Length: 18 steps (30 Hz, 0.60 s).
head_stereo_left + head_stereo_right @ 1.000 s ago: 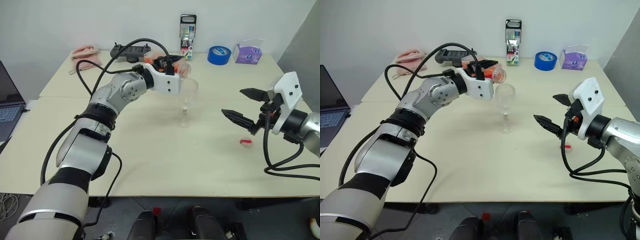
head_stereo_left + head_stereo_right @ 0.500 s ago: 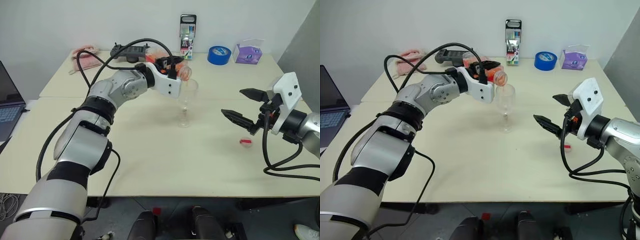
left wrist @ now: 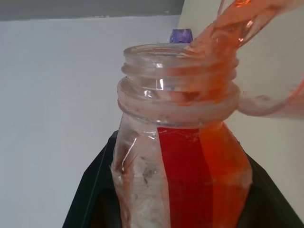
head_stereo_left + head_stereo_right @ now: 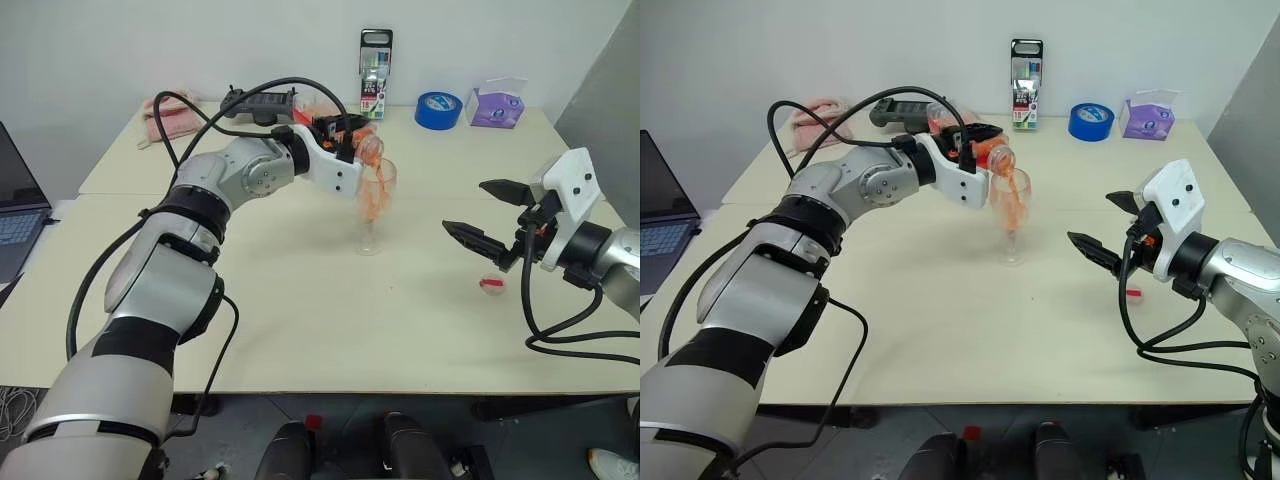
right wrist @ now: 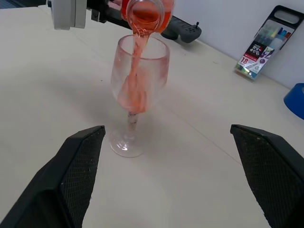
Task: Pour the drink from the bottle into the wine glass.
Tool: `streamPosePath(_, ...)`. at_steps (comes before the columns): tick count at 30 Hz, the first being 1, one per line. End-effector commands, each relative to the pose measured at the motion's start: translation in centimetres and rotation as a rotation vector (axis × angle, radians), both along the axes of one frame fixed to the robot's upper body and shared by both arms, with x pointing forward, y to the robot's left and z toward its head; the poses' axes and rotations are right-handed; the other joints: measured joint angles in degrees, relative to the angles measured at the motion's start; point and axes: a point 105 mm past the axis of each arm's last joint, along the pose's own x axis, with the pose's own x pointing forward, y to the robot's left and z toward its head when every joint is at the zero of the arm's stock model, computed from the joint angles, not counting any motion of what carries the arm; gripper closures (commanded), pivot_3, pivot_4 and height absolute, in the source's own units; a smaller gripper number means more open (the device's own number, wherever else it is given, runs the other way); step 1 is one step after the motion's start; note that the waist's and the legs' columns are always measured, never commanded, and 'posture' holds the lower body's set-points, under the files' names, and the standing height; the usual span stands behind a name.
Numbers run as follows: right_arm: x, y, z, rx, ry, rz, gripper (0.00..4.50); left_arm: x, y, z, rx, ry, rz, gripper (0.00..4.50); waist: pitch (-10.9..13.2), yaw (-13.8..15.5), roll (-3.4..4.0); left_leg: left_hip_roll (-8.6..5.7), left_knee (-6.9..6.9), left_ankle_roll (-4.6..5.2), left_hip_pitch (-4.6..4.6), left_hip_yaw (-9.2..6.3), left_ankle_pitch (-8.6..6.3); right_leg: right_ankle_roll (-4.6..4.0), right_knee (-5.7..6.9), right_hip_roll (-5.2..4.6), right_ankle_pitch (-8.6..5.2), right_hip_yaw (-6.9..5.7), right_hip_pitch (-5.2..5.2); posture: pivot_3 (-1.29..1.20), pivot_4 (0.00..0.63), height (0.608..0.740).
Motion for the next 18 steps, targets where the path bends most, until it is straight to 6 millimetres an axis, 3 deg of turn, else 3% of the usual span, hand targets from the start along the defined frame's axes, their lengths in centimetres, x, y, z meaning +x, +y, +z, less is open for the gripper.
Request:
streamPosePath(1, -0.37, 0.30, 0.96, -0.009, -0.058, 0.010, 0.00, -0.40, -0.18, 2.63, -0.018, -0.077, -0.018, 2.68, 0.0, 0.0, 0.00, 0.00, 0.00, 0.00, 0.00, 0.00, 0.00, 0.00, 0.00, 0.00, 0.00, 0.00, 0.00, 0.00, 0.150, 0.740)
streamPosePath(18, -0.18, 0.72, 0.63, -0.011, -0.055, 0.027, 0.00, -0.34, -0.10, 2.61, 0.010, -0.075, -0.013, 2.69, 0.0, 0.0, 0.00, 0.00, 0.02, 0.00, 0.00, 0.00, 0.00, 0.00, 0.02, 0.00, 0.00, 0.00, 0.00, 0.00, 0.150, 0.740)
